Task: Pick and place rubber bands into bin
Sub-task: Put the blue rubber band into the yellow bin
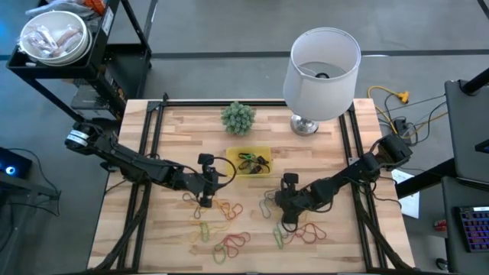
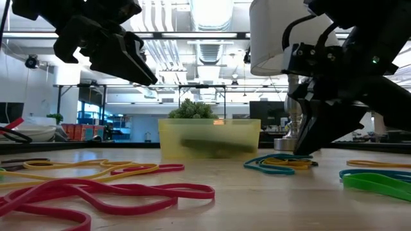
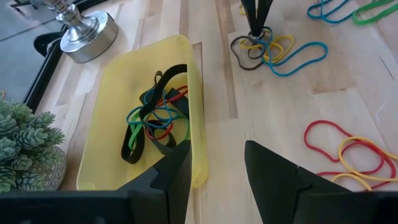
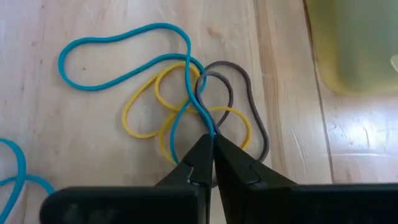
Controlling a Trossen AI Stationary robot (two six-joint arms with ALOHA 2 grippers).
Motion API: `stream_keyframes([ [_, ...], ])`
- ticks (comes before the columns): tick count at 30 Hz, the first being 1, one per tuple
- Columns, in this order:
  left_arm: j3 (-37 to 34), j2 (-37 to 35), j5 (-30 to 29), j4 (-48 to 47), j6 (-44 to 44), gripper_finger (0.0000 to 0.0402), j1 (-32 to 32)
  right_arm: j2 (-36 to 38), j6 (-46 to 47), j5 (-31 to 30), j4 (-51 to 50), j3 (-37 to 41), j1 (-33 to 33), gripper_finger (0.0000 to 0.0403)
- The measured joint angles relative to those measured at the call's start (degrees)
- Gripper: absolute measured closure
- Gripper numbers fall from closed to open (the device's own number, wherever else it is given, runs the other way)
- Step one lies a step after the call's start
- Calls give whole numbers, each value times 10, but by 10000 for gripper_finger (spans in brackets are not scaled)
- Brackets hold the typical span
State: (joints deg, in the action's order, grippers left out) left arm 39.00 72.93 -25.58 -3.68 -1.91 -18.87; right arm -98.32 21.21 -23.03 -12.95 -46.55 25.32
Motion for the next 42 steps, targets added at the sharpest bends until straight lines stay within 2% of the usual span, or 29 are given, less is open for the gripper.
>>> stream_keyframes([
  [14, 0, 0, 0, 0, 0, 267, 0, 4, -52, -18, -4, -25, 12, 395],
  [21, 0, 0, 0, 0, 0, 267, 0, 6, -112, -90, -9, -52, 33, 395],
  [29, 0, 0, 0, 1, 0, 267, 0, 23, -189, -195, -50, -119, 52, 395],
  [36, 0, 0, 0, 1, 0, 267, 0, 28, -306, -247, -53, -188, 50, 395],
  [42, 0, 0, 0, 1, 0, 267, 0, 28, -402, -269, -53, -243, 20, 395],
])
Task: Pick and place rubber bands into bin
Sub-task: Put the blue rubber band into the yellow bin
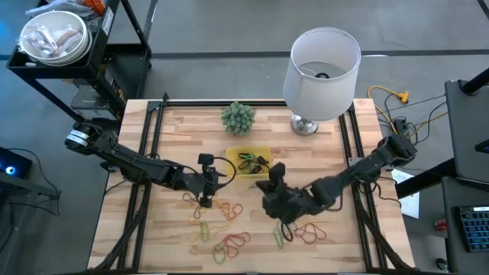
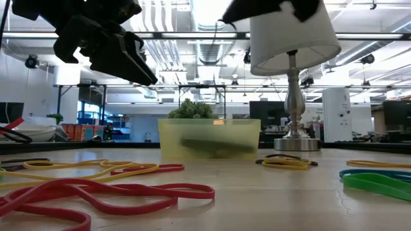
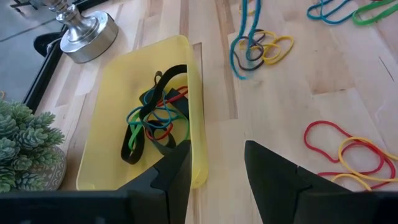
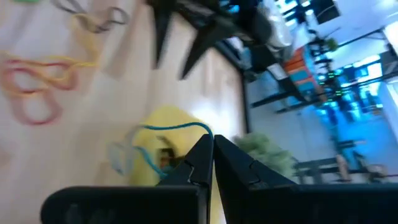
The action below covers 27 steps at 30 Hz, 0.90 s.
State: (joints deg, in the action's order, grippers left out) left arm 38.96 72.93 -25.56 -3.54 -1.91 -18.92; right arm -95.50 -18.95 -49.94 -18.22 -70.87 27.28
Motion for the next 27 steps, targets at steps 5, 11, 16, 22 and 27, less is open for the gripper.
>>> stream_keyframes([
  [5, 0, 0, 0, 0, 0, 267, 0, 0, -41, 0, 0, -24, -58, 395],
  [11, 0, 0, 0, 0, 0, 267, 0, 0, -28, 49, -10, -23, -147, 394],
  [16, 0, 0, 0, 0, -1, 267, 0, 0, 19, 130, -13, -1, -210, 394],
  [22, 0, 0, 0, 0, -3, 267, 0, 0, 85, 208, -13, 31, -254, 394],
  [27, 0, 0, 0, 0, -3, 267, 0, 0, 142, 285, -13, 58, -274, 394],
])
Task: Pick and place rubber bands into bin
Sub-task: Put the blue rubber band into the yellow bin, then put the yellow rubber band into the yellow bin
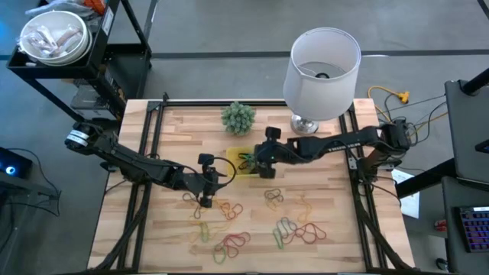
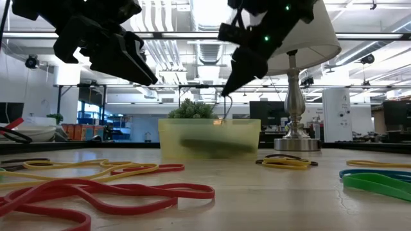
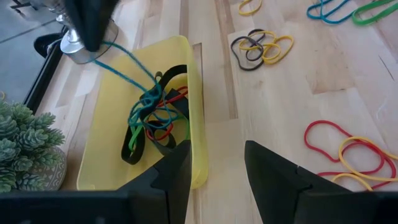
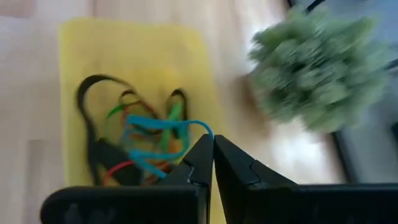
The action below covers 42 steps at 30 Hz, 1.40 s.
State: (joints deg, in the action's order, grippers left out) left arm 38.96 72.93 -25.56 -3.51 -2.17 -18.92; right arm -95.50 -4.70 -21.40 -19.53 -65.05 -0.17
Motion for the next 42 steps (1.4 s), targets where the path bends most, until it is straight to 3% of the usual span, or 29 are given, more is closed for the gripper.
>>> stream_keyframes([
  [5, 0, 0, 0, 0, 0, 267, 0, 0, 31, 68, 0, 20, -13, 371],
  [15, 0, 0, 0, 0, 1, 267, 0, 1, 39, 65, 0, 25, -13, 276],
  [23, -1, 0, 0, 0, 2, 267, 0, 6, 60, 65, -6, 24, -2, 251],
  [29, -9, 0, 0, -1, 3, 267, 0, 16, 30, 63, -17, 0, 56, 255],
  [36, -9, 0, 4, 0, 12, 267, 0, 36, -11, 15, -30, -15, 164, 272],
  [42, -10, 0, 26, 0, 19, 267, -7, 56, 126, -65, -167, -14, 265, 287],
])
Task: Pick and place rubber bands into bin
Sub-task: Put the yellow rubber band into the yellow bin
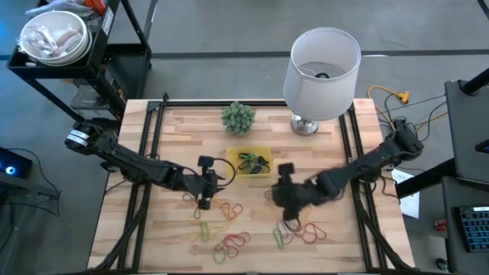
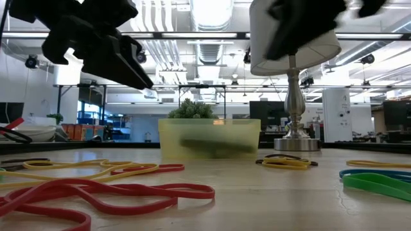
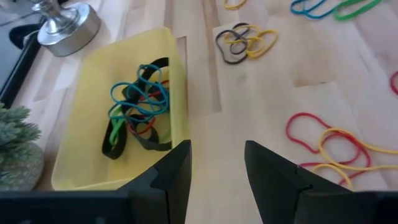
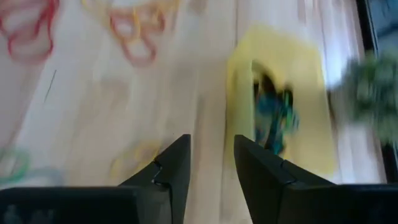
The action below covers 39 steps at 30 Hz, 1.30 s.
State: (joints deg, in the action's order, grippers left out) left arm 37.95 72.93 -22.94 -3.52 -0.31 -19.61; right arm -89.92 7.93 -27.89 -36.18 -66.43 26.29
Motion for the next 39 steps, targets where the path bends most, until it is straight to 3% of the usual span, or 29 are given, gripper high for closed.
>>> stream_keyframes([
  [7, 1, 0, 0, 1, 0, 267, -6, 4, 237, -69, -168, 1, 136, 304],
  [13, 3, 0, 4, 3, 1, 267, -12, 4, 362, -152, -206, 11, 257, 317],
  [18, 2, 0, 111, -1, 2, 267, -14, 4, 419, -239, -206, 28, 323, 328],
  [20, 2, 0, 150, -3, 14, 267, -18, 4, 439, -259, -206, 37, 336, 332],
  [23, 2, 0, 160, -43, 43, 267, -30, 4, 465, -266, -205, 53, 341, 336],
  [30, -7, 13, 131, -93, 134, 267, -55, 4, 510, -276, -200, 95, 337, 338],
  [39, 6, 111, 109, -89, 135, 267, -56, 4, 520, -278, -184, 103, 337, 340],
])
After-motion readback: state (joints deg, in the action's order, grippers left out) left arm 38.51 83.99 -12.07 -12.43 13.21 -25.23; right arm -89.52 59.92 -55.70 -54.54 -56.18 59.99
